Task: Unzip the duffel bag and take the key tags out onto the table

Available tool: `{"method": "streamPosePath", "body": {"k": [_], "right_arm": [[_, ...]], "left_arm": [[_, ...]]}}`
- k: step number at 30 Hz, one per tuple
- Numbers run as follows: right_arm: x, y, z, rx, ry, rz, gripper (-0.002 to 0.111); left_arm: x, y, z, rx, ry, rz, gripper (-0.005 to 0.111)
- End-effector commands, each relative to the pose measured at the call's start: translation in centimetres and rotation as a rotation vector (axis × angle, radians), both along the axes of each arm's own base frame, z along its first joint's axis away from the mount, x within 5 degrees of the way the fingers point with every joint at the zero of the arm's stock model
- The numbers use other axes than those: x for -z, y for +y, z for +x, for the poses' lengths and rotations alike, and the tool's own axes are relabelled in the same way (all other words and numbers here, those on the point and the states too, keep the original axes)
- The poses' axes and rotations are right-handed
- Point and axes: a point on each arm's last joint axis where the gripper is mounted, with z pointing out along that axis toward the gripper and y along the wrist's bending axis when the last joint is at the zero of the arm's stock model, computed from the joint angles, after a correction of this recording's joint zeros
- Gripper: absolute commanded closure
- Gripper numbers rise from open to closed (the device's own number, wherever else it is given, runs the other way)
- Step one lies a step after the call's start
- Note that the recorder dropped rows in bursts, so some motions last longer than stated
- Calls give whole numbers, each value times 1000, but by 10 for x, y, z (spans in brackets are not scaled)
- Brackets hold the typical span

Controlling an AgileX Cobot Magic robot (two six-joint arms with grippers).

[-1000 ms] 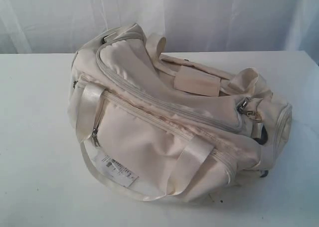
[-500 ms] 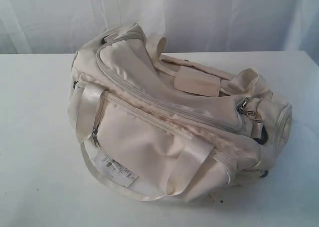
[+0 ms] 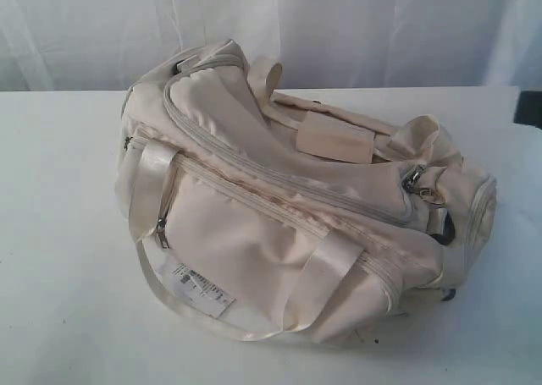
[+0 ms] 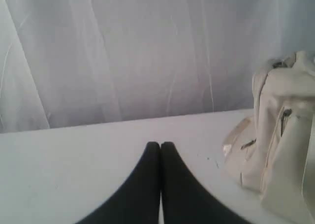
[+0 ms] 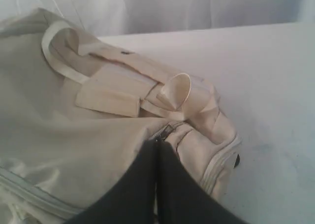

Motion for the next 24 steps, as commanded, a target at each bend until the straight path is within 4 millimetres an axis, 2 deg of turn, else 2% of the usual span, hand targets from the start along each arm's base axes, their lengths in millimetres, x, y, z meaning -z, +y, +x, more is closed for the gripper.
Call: {"method": "streamPosePath", "body": {"k": [1, 5, 11, 15, 19, 20, 24], "right_arm": [[12, 16, 50, -76, 179, -129, 108], [26, 28, 93, -125, 326, -214, 108], [47, 42, 144, -128, 389, -224, 105], [53, 47, 167, -127, 376, -248, 83], [67, 49, 185, -131, 382, -296, 51], [72, 49, 189, -133, 387, -311, 47], [93, 48, 199, -134, 414, -377, 47]], "left_arm": [[-13, 1, -3, 29, -159, -171, 107], [-26, 1, -7, 56, -303, -262, 107], [-36, 2, -12, 93, -427, -348, 107], [-37, 2, -13, 100, -440, -364, 107], [-36, 2, -13, 99, -434, -365, 107], [-36, 2, -12, 98, -428, -365, 107], [-32, 2, -10, 94, -377, -367, 107]]}}
